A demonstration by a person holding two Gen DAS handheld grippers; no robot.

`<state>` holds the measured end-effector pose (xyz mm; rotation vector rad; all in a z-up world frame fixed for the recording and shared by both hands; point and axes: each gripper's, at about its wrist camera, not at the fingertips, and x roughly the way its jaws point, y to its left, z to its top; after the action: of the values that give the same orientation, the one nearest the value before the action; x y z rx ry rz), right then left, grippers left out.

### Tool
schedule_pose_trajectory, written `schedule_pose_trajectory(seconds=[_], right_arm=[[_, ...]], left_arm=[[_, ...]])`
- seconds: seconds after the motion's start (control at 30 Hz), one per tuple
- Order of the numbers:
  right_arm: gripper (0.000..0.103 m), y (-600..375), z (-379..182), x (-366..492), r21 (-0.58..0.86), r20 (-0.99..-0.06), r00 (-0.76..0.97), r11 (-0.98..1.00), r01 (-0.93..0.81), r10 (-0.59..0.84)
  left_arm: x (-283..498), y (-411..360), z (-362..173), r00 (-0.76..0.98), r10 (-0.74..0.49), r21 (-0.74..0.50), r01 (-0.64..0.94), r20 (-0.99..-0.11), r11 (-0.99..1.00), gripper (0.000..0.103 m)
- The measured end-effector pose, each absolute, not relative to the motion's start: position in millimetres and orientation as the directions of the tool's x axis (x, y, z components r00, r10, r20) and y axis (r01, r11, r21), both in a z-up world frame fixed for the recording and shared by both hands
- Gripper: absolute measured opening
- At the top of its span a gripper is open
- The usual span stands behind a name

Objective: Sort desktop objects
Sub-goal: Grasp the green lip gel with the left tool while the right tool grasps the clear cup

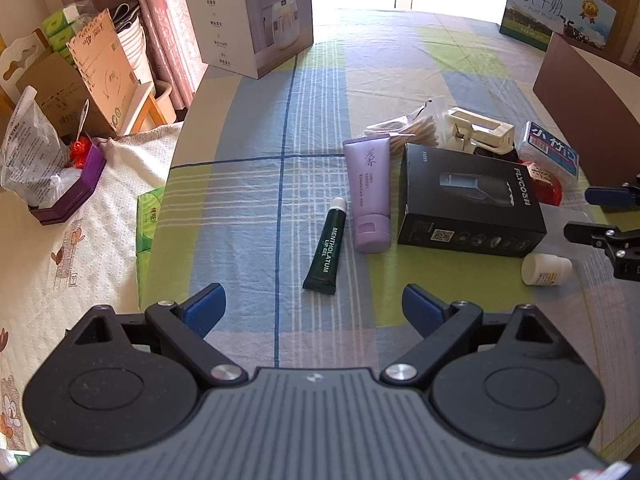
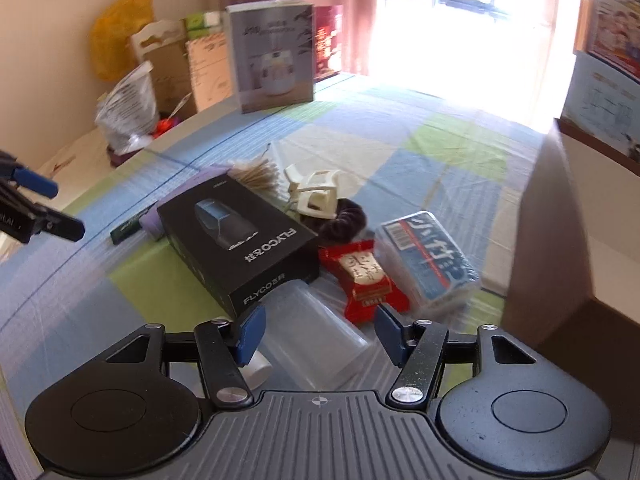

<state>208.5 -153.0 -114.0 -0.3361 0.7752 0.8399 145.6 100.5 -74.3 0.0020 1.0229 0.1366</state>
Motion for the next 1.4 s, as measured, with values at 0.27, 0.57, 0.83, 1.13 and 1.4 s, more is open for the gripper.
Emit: schedule_pose_trajectory(seconds=[0.27,0.57,0.83,1.13,1.4], right_arm=[[0.059,-147.6,-130.2,219.2,0.041,-0.767,0.339,0.568,-0.822,0.545],[0.056,-146.0,-128.7,205.0,0.021,-0.781,0.340,0.566,-0.824,0.523],[0.056,-163.6,-122.1,197.4,0.045,-0.825,0.401,0.753,-0.657,0.399],[0.056,-211.8,-115.3,190.6,0.075,-0.841,0.457,0.898,-0.434,0.291],[0.056,-235.6,-112.1,187.6,0.087,-0.846,0.466,0.929,-0.358,0.259]], left_arm=[[153.5,105.9,-84.0,0.491,0.100,0.052,-0.112,-0.866,0.992,0.090],[162.1,109.8,-93.7,0.477,0.083,0.045,-0.091,-0.875,0.995,0.090],[175.9,113.8,-104.8,0.483,0.063,0.056,-0.027,-0.873,0.998,0.073],[199.6,117.9,-119.4,0.492,0.049,0.087,0.054,-0.869,0.995,0.045],[215.7,120.9,-124.3,0.505,-0.032,0.023,0.103,-0.863,0.994,0.019]])
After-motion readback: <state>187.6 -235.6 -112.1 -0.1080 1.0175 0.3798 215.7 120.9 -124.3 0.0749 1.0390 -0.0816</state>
